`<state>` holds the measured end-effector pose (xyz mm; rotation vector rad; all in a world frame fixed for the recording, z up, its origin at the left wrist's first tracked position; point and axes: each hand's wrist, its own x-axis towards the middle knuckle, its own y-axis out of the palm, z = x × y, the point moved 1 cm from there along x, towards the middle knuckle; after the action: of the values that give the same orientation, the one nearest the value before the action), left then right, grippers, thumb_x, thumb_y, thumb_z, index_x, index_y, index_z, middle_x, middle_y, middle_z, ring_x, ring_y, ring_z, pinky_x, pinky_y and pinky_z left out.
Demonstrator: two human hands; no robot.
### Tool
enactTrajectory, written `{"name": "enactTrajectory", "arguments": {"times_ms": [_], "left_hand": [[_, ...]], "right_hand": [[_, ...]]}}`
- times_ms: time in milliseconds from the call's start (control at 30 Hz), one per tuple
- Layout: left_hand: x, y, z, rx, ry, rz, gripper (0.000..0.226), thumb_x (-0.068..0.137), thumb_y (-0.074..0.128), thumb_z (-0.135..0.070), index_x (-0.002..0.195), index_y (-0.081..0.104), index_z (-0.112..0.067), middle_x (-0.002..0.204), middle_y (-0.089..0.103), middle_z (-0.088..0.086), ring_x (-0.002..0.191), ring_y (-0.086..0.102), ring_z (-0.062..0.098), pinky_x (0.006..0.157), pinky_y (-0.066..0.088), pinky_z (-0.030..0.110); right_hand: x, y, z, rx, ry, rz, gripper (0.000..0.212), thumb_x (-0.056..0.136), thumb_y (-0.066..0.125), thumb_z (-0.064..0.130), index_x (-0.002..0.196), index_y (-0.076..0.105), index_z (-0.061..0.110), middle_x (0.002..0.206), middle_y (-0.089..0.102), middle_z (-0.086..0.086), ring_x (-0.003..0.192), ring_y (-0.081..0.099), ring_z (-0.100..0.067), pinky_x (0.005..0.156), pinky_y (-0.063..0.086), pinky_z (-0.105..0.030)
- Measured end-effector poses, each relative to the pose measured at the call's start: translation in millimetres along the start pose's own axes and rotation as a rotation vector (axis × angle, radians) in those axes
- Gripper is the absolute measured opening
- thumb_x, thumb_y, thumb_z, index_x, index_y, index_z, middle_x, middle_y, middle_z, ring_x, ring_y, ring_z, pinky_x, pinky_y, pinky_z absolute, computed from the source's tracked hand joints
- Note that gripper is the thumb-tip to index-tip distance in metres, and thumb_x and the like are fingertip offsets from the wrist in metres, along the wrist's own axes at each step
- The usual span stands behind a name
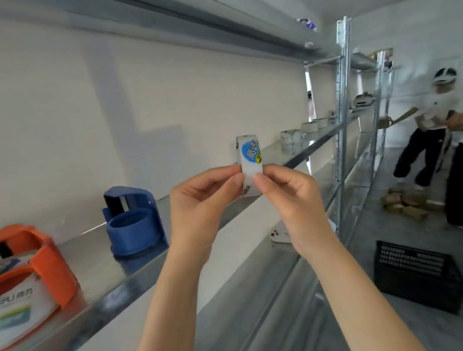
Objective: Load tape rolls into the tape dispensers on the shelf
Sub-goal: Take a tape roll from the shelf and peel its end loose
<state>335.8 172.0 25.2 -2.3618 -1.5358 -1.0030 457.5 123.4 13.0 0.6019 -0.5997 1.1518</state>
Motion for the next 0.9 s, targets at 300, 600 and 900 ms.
{"name": "enactTrajectory", "arguments": {"times_ms": [300, 600, 900], "left_hand": [[14, 49, 28, -0.112, -0.003, 0.127, 0.018, 0.071, 0.068, -0.011, 0.087, 0.075, -0.006, 0.081, 0.076, 0.007, 0.077, 0.069, 0.02, 0.075, 0.056, 0.031], [52, 100, 63, -0.091, 0.004, 0.129, 0.022, 0.081, 0.064, 0.001, 0.081, 0.077, -0.016, 0.074, 0.075, 0.0, 0.07, 0.067, 0.013, 0.071, 0.055, 0.026], [94, 165, 115, -0.115, -0.06, 0.17, 0.013, 0.075, 0.071, -0.009, 0.081, 0.077, -0.019, 0.083, 0.075, 0.001, 0.081, 0.067, 0.021, 0.079, 0.057, 0.038]], "right_hand": [[5, -55, 8, -0.129, -0.02, -0.083, 0.015, 0.09, 0.059, 0.004, 0.098, 0.07, 0.003, 0.084, 0.071, -0.001, 0.077, 0.063, -0.002, 0.073, 0.046, -0.013], [43, -111, -9, -0.156, -0.027, -0.12, 0.014, 0.089, 0.059, 0.006, 0.098, 0.071, 0.006, 0.082, 0.07, 0.002, 0.074, 0.061, -0.001, 0.072, 0.046, -0.014], [85, -185, -34, -0.189, 0.007, -0.142, 0.015, 0.087, 0.063, 0.01, 0.087, 0.074, 0.02, 0.08, 0.073, 0.003, 0.077, 0.066, -0.011, 0.076, 0.053, -0.026]]}}
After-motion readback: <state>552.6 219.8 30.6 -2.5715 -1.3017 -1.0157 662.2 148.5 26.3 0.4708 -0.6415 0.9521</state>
